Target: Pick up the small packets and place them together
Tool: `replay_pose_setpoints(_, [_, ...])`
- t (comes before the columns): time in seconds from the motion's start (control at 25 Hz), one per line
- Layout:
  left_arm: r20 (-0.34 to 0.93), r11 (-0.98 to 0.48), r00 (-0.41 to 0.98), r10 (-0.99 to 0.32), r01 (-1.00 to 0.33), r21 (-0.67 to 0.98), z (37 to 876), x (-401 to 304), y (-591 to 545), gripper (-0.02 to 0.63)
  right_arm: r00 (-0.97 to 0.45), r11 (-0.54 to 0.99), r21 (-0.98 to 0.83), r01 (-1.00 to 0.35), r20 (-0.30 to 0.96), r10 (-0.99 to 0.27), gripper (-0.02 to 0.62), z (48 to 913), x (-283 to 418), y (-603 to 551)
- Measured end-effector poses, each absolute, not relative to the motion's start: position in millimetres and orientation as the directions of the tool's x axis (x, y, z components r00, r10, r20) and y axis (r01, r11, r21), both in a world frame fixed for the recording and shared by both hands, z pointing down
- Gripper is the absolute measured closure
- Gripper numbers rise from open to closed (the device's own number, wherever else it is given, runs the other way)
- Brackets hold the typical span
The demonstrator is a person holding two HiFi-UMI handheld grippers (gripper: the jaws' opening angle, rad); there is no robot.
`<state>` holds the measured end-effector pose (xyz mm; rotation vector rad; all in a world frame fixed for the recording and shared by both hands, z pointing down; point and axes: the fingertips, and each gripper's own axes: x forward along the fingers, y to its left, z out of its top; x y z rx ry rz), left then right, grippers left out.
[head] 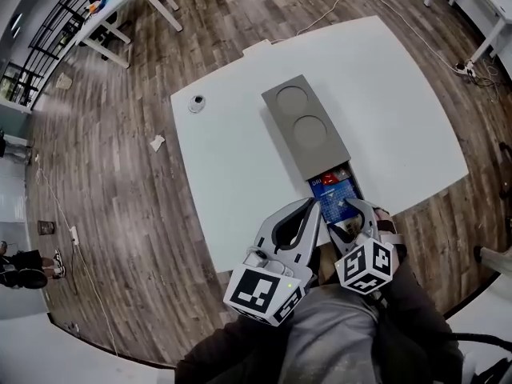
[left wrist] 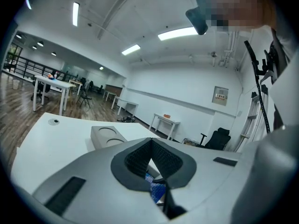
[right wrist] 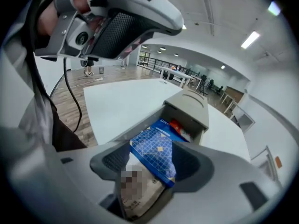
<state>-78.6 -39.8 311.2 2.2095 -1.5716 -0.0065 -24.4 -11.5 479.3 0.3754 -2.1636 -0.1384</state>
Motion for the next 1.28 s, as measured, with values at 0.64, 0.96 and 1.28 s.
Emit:
replay_pose_setpoints(0.64, [0.273,-0.284,0.416,-0.868,-0.865,0.414,337,-97,-78,0.603,-0.463,0.967,0.233,-0.107,0.849,-0.256,0.557,470,-32,-23])
replay_pose_setpoints(0.96, [0.269,-0.260,0.371,-0.889,-0.892,0.370,320,-84,-61,0.603,-0.505,0.957,0.280,-0.078,0.816,-0.280,0.563,454,-27,-19])
replay_pose_setpoints(1.28, [0.256,-0.178,0.260,-0.931,-0.936,0.303,293,-62,-14,0.603,-0.548,0.972,0.233,-0.015,0.811,-0.203,0.551,452,-5,16])
